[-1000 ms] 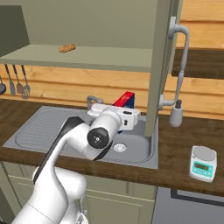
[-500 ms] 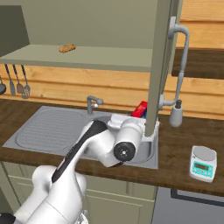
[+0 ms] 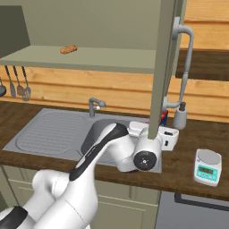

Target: Pick the boxed food and place it on the digital scale for weighing, and close the cabinet.

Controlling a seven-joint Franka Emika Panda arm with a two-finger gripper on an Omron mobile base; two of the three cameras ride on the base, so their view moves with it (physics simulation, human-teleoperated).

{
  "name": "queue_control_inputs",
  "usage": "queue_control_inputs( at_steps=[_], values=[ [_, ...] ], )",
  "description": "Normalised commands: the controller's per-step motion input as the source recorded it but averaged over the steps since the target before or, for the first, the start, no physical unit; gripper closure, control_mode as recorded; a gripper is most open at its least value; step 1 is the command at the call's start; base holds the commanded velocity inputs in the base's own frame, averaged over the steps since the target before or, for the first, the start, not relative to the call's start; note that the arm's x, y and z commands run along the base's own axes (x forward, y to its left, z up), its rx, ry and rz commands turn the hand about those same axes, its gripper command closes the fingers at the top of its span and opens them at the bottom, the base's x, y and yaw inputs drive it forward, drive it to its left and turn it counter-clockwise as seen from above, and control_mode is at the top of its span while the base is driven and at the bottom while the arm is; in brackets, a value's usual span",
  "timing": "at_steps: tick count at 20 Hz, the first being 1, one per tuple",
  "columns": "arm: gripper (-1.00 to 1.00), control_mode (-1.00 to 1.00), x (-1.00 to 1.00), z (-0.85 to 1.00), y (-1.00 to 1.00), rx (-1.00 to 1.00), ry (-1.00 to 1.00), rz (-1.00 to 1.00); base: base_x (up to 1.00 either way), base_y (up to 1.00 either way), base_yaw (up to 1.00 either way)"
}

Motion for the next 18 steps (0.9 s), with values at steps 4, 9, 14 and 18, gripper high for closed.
queue_control_inputs(
  at_steps=[4, 9, 14, 18],
  values=[
    [1.0, -1.0, 0.0, -0.34, -0.39, 0.0, 0.0, -0.11, 0.0, 0.0, 0.0],
    [1.0, -1.0, 0.0, -0.29, -0.42, 0.01, 0.0, -0.08, 0.0, 0.0, 0.0],
    [1.0, -1.0, 0.0, 0.0, -0.61, 0.02, 0.01, -0.02, 0.0, 0.0, 0.0],
    [1.0, -1.0, 0.0, -0.01, -0.32, 0.0, 0.0, -0.12, 0.0, 0.0, 0.0]
  ],
)
